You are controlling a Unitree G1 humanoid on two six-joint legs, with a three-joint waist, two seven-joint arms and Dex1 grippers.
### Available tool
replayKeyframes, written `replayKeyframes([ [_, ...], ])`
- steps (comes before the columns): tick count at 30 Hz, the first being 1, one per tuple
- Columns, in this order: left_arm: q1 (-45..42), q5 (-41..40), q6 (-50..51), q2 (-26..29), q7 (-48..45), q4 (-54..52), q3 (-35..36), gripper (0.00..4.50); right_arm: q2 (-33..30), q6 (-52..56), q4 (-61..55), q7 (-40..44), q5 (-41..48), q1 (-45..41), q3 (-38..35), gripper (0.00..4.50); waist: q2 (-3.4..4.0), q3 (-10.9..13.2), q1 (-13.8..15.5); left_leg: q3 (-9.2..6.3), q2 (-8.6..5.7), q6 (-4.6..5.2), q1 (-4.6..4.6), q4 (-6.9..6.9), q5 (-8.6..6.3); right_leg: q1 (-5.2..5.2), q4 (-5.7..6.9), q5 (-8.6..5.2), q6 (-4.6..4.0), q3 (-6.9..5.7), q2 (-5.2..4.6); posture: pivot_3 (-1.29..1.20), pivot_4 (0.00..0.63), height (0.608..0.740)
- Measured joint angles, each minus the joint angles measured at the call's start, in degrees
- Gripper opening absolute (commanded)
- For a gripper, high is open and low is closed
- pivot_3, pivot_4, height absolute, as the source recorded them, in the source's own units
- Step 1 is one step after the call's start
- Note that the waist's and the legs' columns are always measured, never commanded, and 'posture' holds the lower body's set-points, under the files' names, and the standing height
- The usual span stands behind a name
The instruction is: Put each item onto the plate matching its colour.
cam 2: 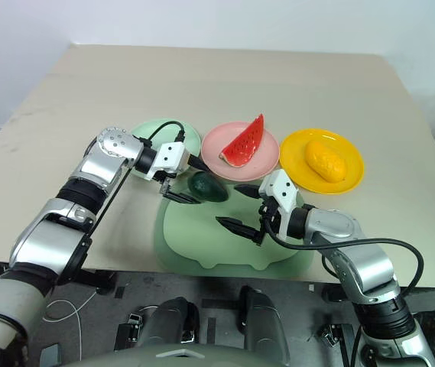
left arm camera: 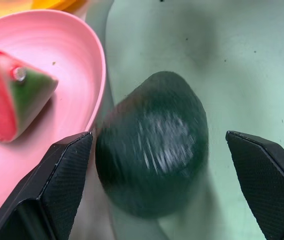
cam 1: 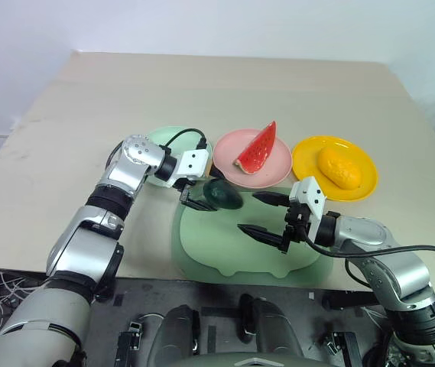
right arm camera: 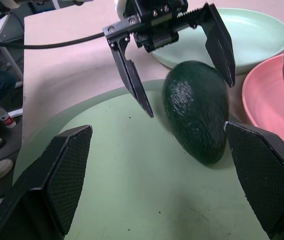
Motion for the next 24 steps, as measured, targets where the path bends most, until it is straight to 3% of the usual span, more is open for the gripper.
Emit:
replayKeyframes([
  [6, 0.00, 1.50, -0.09, -0.38, 0.63, 0.46, -0.13, 4.49, 0.19, 0.04, -0.01, -0.29, 0.01, 0.24, 0.01, 4.49, 0.00, 0.00, 0.00, -0.01, 0.00, 0.00, 0.00, 0.00, 0.00, 0.00, 0.00, 0.00, 0.00, 0.00, 0.00, 0.00, 0.150, 0.740],
  [12, 0.00, 2.19, 0.37, -0.48, 0.80, 0.64, -0.11, 3.03, 0.47, 0.08, -0.05, -0.56, 0.01, 0.26, 0.23, 4.49, 0.00, 0.00, 0.01, -0.01, 0.00, 0.00, 0.00, 0.01, 0.00, 0.00, 0.01, 0.00, 0.00, 0.00, 0.00, 0.00, 0.150, 0.740],
  [18, 0.00, 1.96, 2.10, -0.86, 1.83, 0.58, 0.36, 3.03, 0.49, 0.14, -0.05, -0.56, 0.02, 0.25, 0.35, 4.49, 0.00, 0.00, 0.01, -0.02, 0.00, 0.00, 0.00, 0.01, 0.00, 0.01, 0.02, 0.00, 0.00, 0.00, 0.00, 0.00, 0.150, 0.740],
  [24, 1.00, -4.65, 13.21, 0.42, 2.83, -7.04, 6.69, 3.03, 0.48, 0.12, -0.05, -0.63, -0.02, 0.03, 0.39, 4.49, 0.00, 0.00, -0.13, -0.04, 0.03, 0.00, 0.00, 0.01, 0.00, 0.00, 0.03, 0.00, 0.00, 0.01, 0.00, 0.00, 0.150, 0.740],
])
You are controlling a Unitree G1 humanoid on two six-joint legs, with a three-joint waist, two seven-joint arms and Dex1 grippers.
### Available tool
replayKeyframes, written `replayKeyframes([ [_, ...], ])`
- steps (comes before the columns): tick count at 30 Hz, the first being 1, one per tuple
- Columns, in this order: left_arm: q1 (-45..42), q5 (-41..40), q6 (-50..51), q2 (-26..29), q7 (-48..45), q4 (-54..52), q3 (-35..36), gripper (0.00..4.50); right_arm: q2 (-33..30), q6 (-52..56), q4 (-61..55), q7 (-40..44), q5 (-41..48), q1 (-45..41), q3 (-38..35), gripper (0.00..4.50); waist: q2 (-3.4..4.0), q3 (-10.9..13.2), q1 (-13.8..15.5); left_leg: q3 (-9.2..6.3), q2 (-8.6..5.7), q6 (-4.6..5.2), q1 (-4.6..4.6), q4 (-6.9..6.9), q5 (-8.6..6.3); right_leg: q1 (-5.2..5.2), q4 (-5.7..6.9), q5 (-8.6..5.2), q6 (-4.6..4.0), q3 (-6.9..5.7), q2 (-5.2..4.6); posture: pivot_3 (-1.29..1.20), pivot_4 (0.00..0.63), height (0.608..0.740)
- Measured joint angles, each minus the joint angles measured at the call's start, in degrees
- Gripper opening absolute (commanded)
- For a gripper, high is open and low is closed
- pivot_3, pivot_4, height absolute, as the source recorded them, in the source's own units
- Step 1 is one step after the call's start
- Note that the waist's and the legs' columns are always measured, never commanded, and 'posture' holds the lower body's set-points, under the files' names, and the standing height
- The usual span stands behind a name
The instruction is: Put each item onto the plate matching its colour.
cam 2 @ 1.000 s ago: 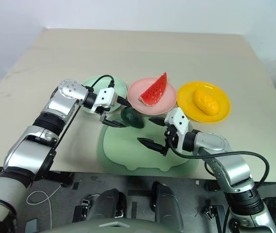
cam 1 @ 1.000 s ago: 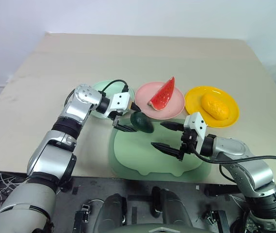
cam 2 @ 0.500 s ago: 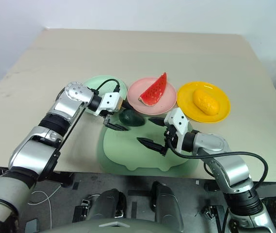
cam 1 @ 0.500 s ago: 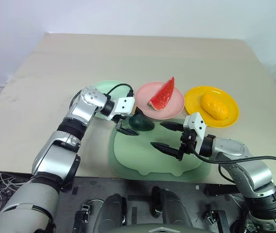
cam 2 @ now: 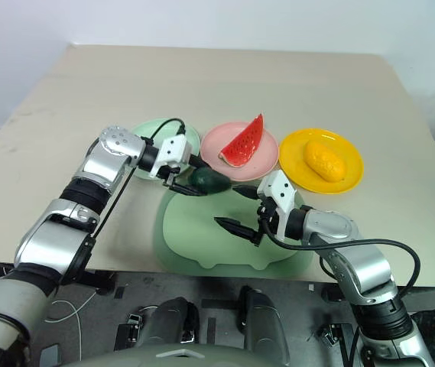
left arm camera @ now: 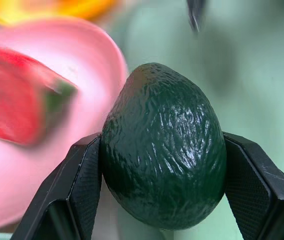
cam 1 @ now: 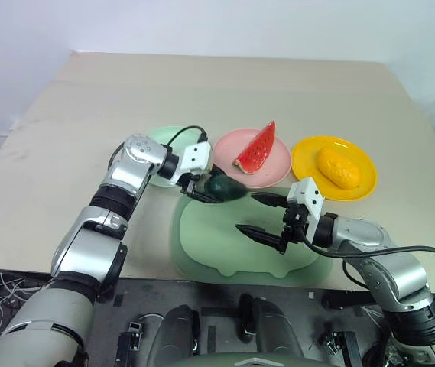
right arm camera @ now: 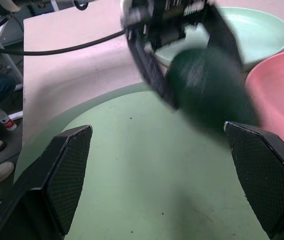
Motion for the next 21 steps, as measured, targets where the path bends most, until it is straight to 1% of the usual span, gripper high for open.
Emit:
replayKeyframes([
  [4, 2.61, -4.38, 10.44, 5.44, 5.10, -9.18, 6.49, 3.03, -0.24, -0.01, 0.02, -0.06, -0.05, 0.05, -0.70, 4.49, 0.02, -0.01, -0.27, -0.01, 0.04, -0.01, 0.08, -0.02, 0.00, 0.00, 0.10, 0.00, 0.00, 0.01, 0.02, 0.00, 0.150, 0.740],
  [6, 4.36, -4.36, 12.95, 7.62, 8.27, -11.00, 7.75, 3.03, -0.24, -0.04, 0.06, -0.06, -0.08, -0.03, -0.73, 4.49, 0.02, -0.01, -0.06, -0.01, 0.03, -0.01, 0.08, -0.01, 0.01, 0.02, 0.10, 0.00, 0.00, 0.01, 0.02, 0.00, 0.150, 0.740],
  [8, 7.12, -3.29, 14.61, 10.07, 11.83, -11.75, 8.13, 3.03, -0.23, -0.07, 0.16, -0.05, -0.10, -0.17, -0.71, 4.49, 0.02, -0.01, 0.01, -0.01, 0.02, -0.01, 0.09, -0.01, 0.01, 0.04, 0.09, 0.00, 0.00, 0.01, 0.00, 0.00, 0.150, 0.740],
  [10, 9.27, -1.83, 15.14, 11.36, 14.86, -11.75, 8.15, 3.03, -0.23, -0.07, 0.36, 0.12, -0.12, -0.65, -0.62, 4.49, 0.01, -0.01, 0.18, -0.01, 0.02, -0.01, 0.06, 0.01, 0.01, 0.04, 0.09, 0.00, 0.00, 0.00, 0.00, 0.00, 0.150, 0.740],
  [14, 9.72, 1.17, 14.92, 12.11, 19.92, -11.33, 7.62, 3.03, -0.19, -0.44, 1.76, 1.08, -0.27, -2.75, -0.31, 4.49, -0.03, 0.00, 0.37, -0.01, -0.02, 0.00, 0.05, 0.08, 0.00, 0.12, 0.05, 0.01, 0.02, -0.08, -0.05, 0.00, 0.150, 0.740],
  [16, 9.66, 3.14, 13.97, 12.10, 22.92, -9.39, 7.10, 3.03, -0.18, -0.75, 3.12, 1.76, -0.84, -3.87, -0.02, 4.49, -0.03, 0.00, 0.14, -0.01, -0.03, 0.00, 0.06, 0.07, 0.00, 0.12, 0.06, 0.02, 0.03, -0.08, -0.05, 0.00, 0.150, 0.740],
  [18, 9.67, 4.23, 13.20, 11.79, 24.90, -7.58, 6.76, 3.76, -0.18, -1.27, 4.22, 2.31, -1.36, -4.33, 0.10, 4.49, -0.03, 0.00, 0.10, 0.03, -0.02, 0.00, 0.05, 0.05, 0.00, 0.09, 0.06, 0.02, 0.02, -0.09, -0.02, 0.00, 0.150, 0.740],
  [20, 9.66, 4.31, 13.15, 11.48, 25.60, -6.55, 6.75, 4.39, -0.18, -1.58, 4.92, 2.88, -1.68, -4.61, 0.15, 4.49, -0.03, 0.00, 0.10, 0.10, -0.02, -0.01, 0.04, 0.05, 0.01, 0.09, 0.07, 0.02, 0.02, -0.10, -0.02, 0.00, 0.150, 0.740],
  [21, 9.66, 4.28, 13.16, 11.46, 25.61, -6.37, 6.75, 4.48, -0.18, -1.78, 5.20, 3.08, -1.84, -4.74, 0.15, 4.49, -0.03, 0.00, 0.10, 0.11, -0.02, -0.01, 0.04, 0.05, 0.01, 0.09, 0.07, 0.02, 0.02, -0.10, -0.02, 0.00, 0.150, 0.740],
])
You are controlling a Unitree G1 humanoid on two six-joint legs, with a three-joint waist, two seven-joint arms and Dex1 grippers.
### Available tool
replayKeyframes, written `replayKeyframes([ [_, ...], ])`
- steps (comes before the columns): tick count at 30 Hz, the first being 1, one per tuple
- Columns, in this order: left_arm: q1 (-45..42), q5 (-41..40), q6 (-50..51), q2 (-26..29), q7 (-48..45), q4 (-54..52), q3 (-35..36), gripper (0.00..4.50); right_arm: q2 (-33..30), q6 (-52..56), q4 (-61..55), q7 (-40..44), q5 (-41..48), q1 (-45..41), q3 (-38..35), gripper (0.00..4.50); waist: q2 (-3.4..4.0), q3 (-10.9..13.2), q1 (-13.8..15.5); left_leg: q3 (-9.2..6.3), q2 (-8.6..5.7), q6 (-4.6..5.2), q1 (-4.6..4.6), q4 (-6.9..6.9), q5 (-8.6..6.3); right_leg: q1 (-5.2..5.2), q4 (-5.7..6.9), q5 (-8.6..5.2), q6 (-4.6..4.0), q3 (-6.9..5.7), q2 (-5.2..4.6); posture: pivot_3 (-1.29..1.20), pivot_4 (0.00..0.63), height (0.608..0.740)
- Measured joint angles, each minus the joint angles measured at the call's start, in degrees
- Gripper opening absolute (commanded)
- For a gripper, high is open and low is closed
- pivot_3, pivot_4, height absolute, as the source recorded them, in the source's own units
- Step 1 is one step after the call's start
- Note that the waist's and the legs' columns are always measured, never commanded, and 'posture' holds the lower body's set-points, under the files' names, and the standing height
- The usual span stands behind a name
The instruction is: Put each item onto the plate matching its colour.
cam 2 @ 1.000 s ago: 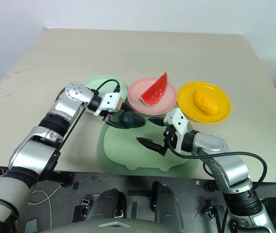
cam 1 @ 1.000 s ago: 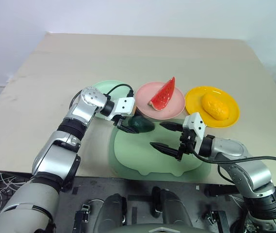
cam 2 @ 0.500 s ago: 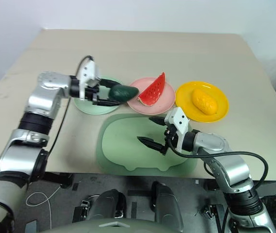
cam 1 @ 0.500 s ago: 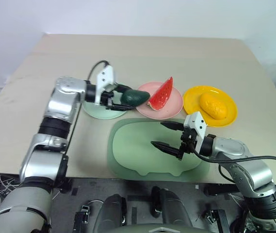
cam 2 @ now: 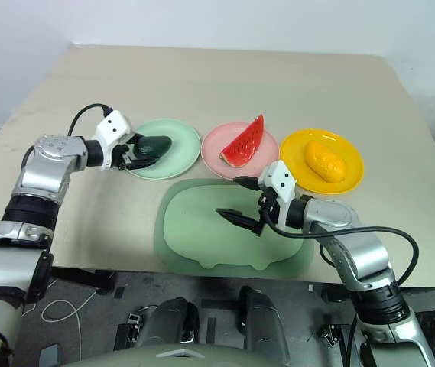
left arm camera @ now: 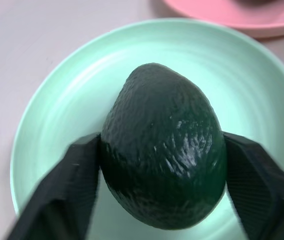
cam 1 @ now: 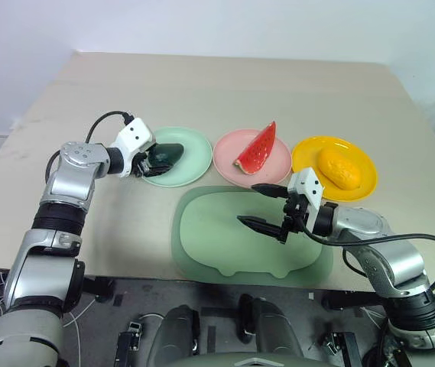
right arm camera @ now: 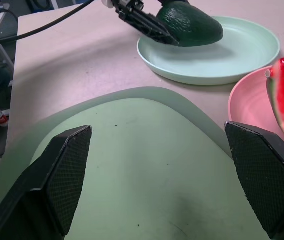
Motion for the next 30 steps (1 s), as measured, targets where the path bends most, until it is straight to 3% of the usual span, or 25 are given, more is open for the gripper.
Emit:
replayKeyframes([
  [7, 0.20, -2.49, 1.70, 0.89, -0.32, -2.17, 2.37, 4.48, -0.10, -0.83, 2.36, 1.84, -0.56, -1.10, -0.02, 4.49, 0.00, 0.00, -0.02, 0.01, 0.01, 0.00, 0.01, 0.01, 0.00, 0.00, 0.00, 0.00, 0.00, 0.01, -0.01, 0.00, 0.150, 0.740],
  [12, 5.16, -3.19, 4.49, 5.77, 4.33, -11.01, 7.89, 4.48, -1.01, -1.98, 6.35, 3.55, -1.82, -3.66, -0.38, 4.49, 0.02, 0.00, -0.56, -0.04, 0.06, -0.02, 0.06, -0.06, 0.01, -0.05, 0.02, 0.00, 0.00, 0.06, 0.00, 0.00, 0.150, 0.740],
  [17, 21.48, -8.32, 14.50, 8.17, 8.66, -32.62, 17.63, 4.48, -3.78, -3.13, 11.58, 5.53, -2.43, -6.15, -2.64, 4.49, 0.03, 0.01, -0.48, -0.03, 0.17, -0.27, 0.02, -0.06, 0.14, -0.06, 0.01, 0.01, 0.01, 0.10, -0.08, 0.00, 0.150, 0.740],
  [23, 42.92, -17.97, 26.96, 4.03, 13.60, -59.16, 31.70, 4.48, -9.15, -5.09, 16.32, 8.22, -2.75, -5.26, -8.23, 4.49, 0.02, -0.04, 0.04, -0.07, 0.16, -0.01, 0.16, -0.06, -0.01, 0.09, -0.08, 0.04, 0.06, 0.13, -0.11, 0.00, 0.150, 0.740],
  [26, 53.75, -20.93, 29.28, -0.67, 15.97, -66.84, 34.20, 4.48, -9.80, -6.52, 18.38, 9.70, -3.80, -2.28, -8.30, 4.49, 0.01, -0.03, -0.05, -0.07, 0.18, 0.00, 0.23, -0.06, -0.01, 0.12, -0.05, 0.02, 0.03, 0.13, -0.05, 0.00, 0.150, 0.740],
  [30, 60.12, -22.57, 29.80, -2.49, 17.75, -70.53, 35.08, 4.48, -8.68, -7.54, 21.43, 10.09, -5.11, -4.13, -7.40, 4.49, 0.06, -0.04, -0.08, -0.06, 0.18, -0.07, 0.28, -0.05, 0.03, 0.12, -0.04, -0.07, -0.15, 0.17, 0.00, 0.00, 0.150, 0.740],
])
